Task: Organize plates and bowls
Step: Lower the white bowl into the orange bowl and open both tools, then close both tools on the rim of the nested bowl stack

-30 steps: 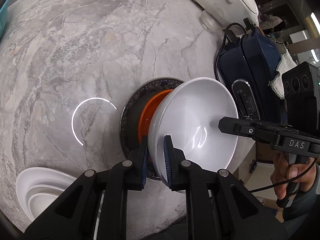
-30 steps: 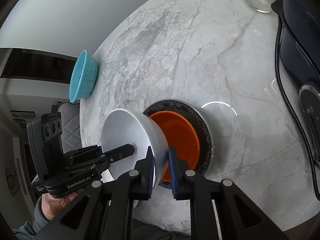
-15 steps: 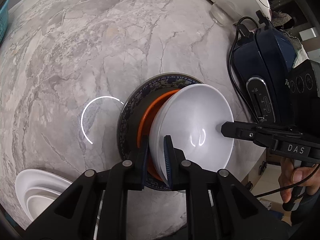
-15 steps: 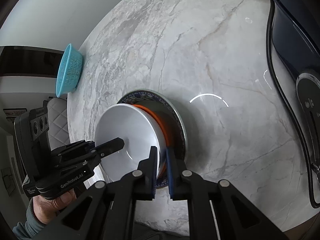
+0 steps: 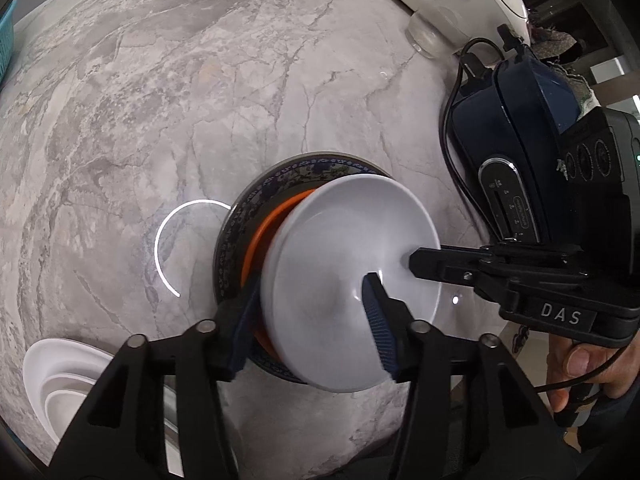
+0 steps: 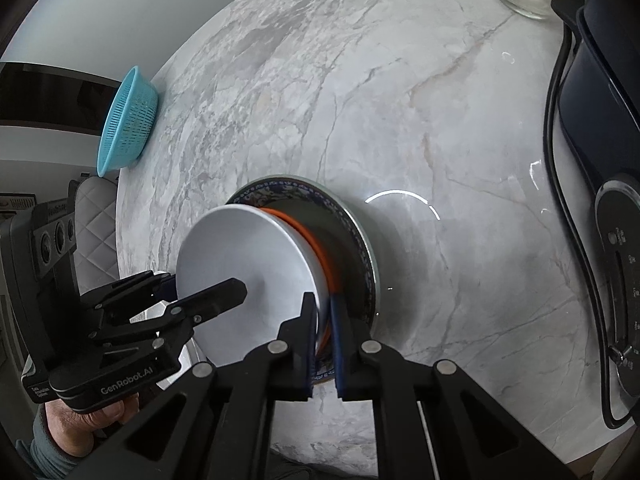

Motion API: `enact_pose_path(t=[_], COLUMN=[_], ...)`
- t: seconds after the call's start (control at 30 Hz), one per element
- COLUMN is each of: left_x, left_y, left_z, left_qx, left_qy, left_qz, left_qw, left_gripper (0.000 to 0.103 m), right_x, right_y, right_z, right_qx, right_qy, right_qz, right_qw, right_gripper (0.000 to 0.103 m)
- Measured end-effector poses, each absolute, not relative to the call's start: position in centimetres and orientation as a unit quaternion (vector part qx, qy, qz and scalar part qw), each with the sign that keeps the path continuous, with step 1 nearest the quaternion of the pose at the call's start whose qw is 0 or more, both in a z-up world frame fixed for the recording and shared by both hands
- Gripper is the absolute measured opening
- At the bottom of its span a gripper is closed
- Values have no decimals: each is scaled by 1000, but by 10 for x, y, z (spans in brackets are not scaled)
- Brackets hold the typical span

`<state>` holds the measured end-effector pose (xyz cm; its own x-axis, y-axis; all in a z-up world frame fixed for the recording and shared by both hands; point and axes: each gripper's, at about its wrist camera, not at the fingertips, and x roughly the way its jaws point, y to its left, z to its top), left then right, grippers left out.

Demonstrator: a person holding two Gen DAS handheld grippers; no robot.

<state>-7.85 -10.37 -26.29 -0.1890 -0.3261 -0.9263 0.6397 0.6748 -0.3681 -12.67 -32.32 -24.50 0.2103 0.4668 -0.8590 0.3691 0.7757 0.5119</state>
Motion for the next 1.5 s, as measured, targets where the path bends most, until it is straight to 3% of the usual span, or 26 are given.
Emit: enact_pose_path(t=[0.1, 0.33, 0.5, 0.83, 0.93, 1.0, 1.07, 1.1, 1.27, 1.5], left_x=[-83, -83, -78, -49, -36, -29, -24, -21, -17, -32], left_y=[-107, -102, -95, -62, -47, -35, -24, -20, -12, -29], left_z=[-259, -252, -241, -225, -223, -223, -227, -230, -252, -272], left_qx=[112, 105, 96, 83, 86, 84, 88, 93, 102, 141], left_qy=[663, 661, 655, 651, 648, 645, 644, 646, 659, 654], left_qz=[-396, -399, -394, -373, -377, -385, -394, -395, -416, -456], left_qw=[625, 627, 638, 656, 657, 654, 650, 647, 619, 587], left_gripper=[71, 72, 87, 88, 88, 88, 88, 88, 87, 84], right_x=[-126, -126, -122, -121, -123, -127, -132, -135, -154, -170], right_y=[-320, -315, -308, -309, -316, -323, -331, -334, -340, -345], right_z=[-244, -241, -235, -233, -228, -220, -207, -201, -203, -238], right_qx=[327, 305, 268, 265, 284, 308, 315, 314, 289, 312], right_qy=[629, 635, 640, 634, 623, 602, 576, 563, 561, 581], right_qz=[33, 27, 17, 15, 13, 19, 20, 23, 26, 10], right_qw=[704, 709, 720, 726, 729, 736, 754, 764, 775, 752], right_gripper=[8, 8, 9, 10, 15, 44, 59, 60, 59, 32])
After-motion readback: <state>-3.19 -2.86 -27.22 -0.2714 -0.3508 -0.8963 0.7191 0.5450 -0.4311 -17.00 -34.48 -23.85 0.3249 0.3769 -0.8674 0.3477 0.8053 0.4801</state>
